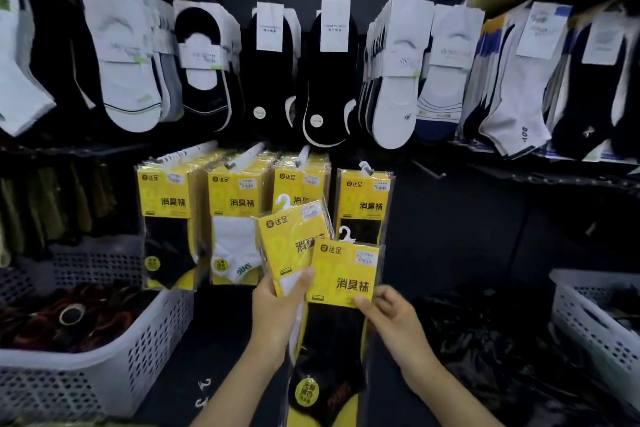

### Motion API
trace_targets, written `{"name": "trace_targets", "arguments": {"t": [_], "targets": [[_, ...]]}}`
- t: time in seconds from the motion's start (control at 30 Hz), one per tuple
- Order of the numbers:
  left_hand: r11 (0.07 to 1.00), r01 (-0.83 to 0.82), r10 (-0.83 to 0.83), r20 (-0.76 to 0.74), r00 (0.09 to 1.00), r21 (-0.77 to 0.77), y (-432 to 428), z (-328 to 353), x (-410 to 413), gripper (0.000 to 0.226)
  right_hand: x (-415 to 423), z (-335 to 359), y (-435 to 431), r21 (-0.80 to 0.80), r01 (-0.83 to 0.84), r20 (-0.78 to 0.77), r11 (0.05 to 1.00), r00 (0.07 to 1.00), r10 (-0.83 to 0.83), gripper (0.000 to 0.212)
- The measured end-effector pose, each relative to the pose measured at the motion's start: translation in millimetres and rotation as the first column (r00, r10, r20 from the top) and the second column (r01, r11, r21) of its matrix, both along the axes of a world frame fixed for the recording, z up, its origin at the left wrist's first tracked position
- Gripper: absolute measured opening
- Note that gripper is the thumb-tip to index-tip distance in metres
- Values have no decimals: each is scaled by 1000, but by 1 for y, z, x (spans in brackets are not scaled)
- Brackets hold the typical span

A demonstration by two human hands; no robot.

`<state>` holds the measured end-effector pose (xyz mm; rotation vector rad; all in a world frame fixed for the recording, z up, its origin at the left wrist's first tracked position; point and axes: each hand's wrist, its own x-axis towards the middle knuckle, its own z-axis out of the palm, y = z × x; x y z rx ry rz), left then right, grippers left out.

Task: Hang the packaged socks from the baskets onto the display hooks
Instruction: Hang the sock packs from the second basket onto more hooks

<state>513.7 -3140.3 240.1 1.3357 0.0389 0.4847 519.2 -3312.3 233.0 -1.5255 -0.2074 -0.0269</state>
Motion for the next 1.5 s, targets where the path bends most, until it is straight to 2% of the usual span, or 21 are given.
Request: {"name": "trace_targets", "arguments": {"t": [0.1,0.2,0.37,0.47,0.53,0.7,0.87,1.0,1.07,1.23,1.3,1.37,1.43,1.5], "targets": [[1000,14,-14,-8,1000,-11,7,-2,-4,29,11,21,-13,-104,69,128,992,990,-56,21],[999,51,-51,-31,998,11,9,-2,-6,34,23,55,-20,-201,4,202,980,979,37,21],[996,75,-73,-35,997,54,10,2,-9,35,33,91,-20,-406,-98,216,909,956,199,7],[994,87,-85,-34,996,64,11,4,-11,27,34,98,-21,-432,-116,209,895,952,224,3],[993,97,-95,-35,995,67,12,5,-12,25,33,97,-19,-408,-109,196,907,959,203,3],[993,81,-82,12,997,90,12,11,-14,25,29,87,-9,-225,-57,119,973,989,85,5],[996,50,-53,39,998,71,11,10,-15,26,25,86,-13,-245,-33,180,969,981,79,6],[997,48,-51,50,997,59,7,9,-11,27,26,85,-14,-201,-16,158,979,986,49,9],[998,46,-48,54,997,43,5,9,-8,28,26,82,-15,-140,-27,93,990,995,40,13],[1000,9,-9,32,999,5,0,13,2,38,24,59,-21,-68,-180,-137,981,976,170,25],[999,-10,10,3,1000,34,-2,15,5,36,26,54,-24,-32,-130,-123,991,985,125,23],[999,-20,21,-19,1000,43,0,18,10,22,33,59,-28,66,-12,-99,998,995,19,19],[999,-25,26,-14,1000,39,6,23,16,17,45,71,-35,140,128,-100,982,988,-114,14],[996,-64,64,-1,998,54,13,32,22,20,62,83,-40,116,237,-74,965,970,-230,10]]}}
